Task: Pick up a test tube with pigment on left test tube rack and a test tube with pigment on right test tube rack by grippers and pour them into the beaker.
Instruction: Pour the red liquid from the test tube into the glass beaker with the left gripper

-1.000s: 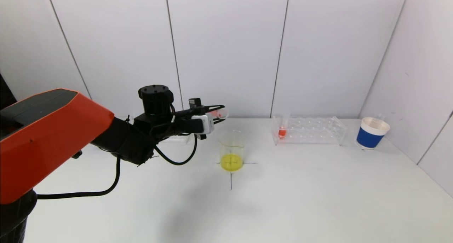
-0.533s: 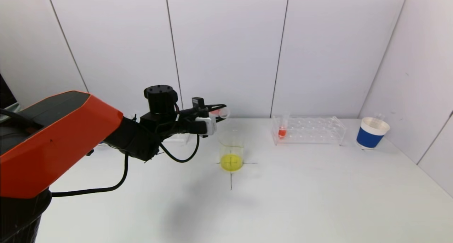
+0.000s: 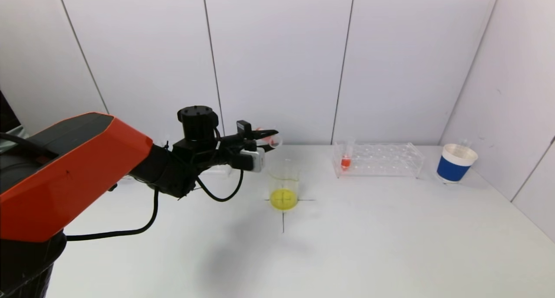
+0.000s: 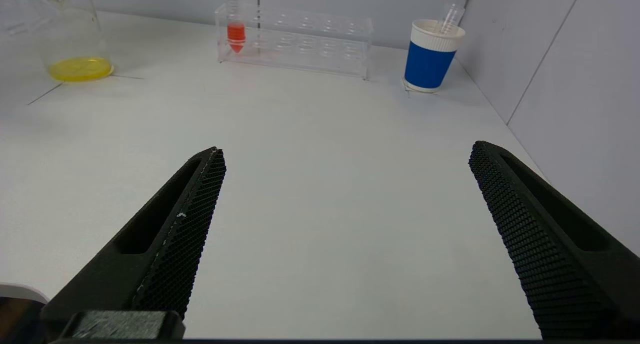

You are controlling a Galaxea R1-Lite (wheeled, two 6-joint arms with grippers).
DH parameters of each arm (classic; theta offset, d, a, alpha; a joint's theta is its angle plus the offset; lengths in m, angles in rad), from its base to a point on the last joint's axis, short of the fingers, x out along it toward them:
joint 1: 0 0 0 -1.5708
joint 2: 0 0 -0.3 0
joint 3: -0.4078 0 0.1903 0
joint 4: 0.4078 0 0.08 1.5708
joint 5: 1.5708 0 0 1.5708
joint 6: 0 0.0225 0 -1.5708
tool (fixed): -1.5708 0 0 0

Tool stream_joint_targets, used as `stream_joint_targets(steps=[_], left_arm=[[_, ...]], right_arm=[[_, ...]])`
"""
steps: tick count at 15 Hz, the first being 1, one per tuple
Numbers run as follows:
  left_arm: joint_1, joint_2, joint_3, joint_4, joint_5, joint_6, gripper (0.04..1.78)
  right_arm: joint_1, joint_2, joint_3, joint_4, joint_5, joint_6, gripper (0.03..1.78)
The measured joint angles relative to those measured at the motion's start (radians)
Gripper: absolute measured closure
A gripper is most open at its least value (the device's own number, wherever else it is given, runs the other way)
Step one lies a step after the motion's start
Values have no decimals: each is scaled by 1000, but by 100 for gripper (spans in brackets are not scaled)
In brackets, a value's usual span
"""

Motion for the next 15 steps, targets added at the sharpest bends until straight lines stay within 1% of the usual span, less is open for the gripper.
stream_joint_targets(steps=[9, 15], left_arm=[[-7, -8, -9, 1, 1, 43, 138], [-9, -10, -8, 0, 1, 102, 138]], right_arm=[[0, 0, 0, 0, 0, 0, 4], [0, 0, 0, 0, 0, 0, 4]])
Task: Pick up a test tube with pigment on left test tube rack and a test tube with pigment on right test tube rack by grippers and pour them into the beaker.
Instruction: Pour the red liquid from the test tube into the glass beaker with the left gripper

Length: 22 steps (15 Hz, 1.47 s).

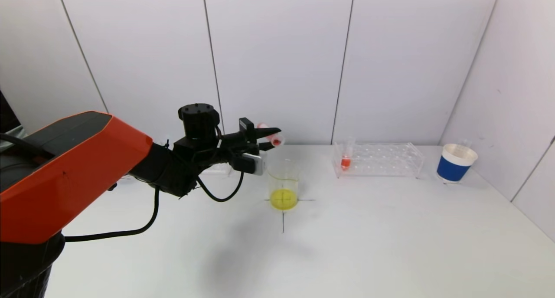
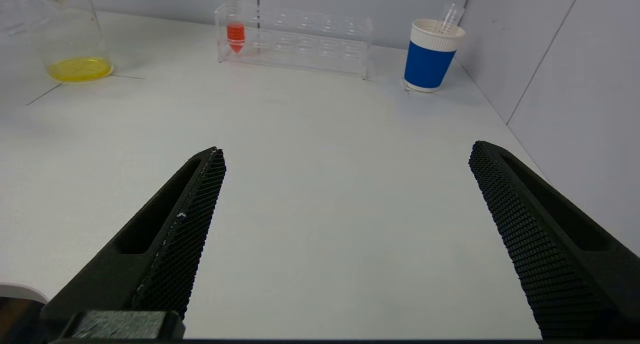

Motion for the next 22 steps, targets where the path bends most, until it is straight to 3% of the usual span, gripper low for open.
stream_joint_targets(steps=[22], left_arm=[[0, 0, 2, 2, 0, 145, 138]], right_arm=[[0, 0, 0, 0, 0, 0, 4]])
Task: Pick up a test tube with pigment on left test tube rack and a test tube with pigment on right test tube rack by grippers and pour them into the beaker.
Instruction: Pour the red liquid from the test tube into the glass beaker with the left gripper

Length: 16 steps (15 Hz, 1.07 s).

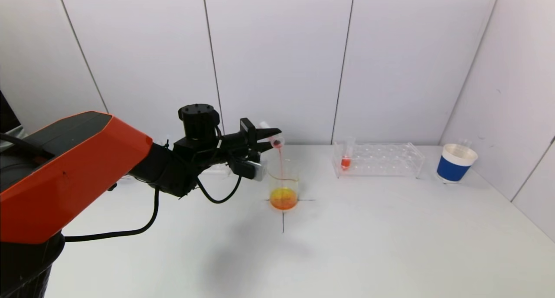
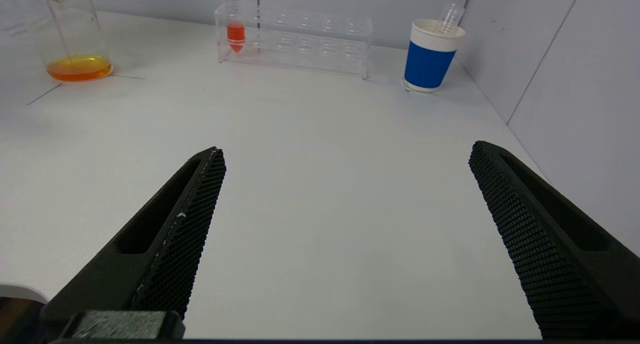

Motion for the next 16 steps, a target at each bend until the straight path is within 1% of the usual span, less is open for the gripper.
stream_joint_targets(steps=[16], left_arm=[[-14, -12, -3, 2, -1, 137, 138]], right_arm=[[0, 0, 0, 0, 0, 0, 4]])
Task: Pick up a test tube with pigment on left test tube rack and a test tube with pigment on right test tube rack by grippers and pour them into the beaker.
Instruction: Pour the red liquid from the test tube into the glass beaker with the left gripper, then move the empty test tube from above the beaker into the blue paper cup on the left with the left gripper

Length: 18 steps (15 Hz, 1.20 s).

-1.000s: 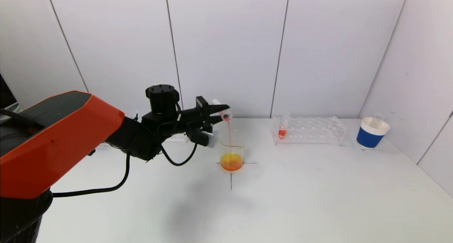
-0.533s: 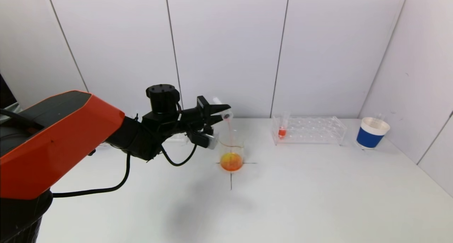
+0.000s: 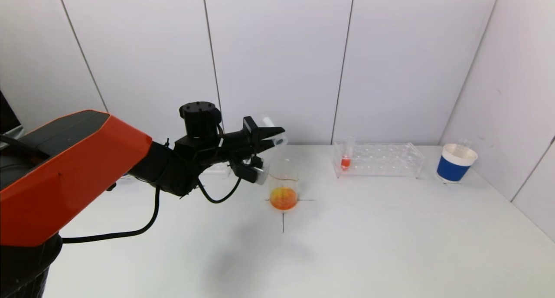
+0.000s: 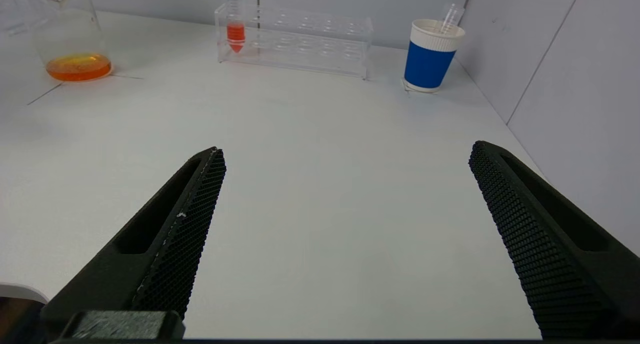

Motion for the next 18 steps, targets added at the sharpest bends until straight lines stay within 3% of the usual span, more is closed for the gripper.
stream_joint_targets(steps=[13, 16, 18], left_arm=[[-7, -14, -3, 28, -14, 50, 138], [-7, -16, -4, 17, 0, -32, 138], [-11, -19, -5, -20, 39, -164, 138]], right_arm=[[0, 0, 0, 0, 0, 0, 4], [0, 0, 0, 0, 0, 0, 4], [0, 0, 0, 0, 0, 0, 4]])
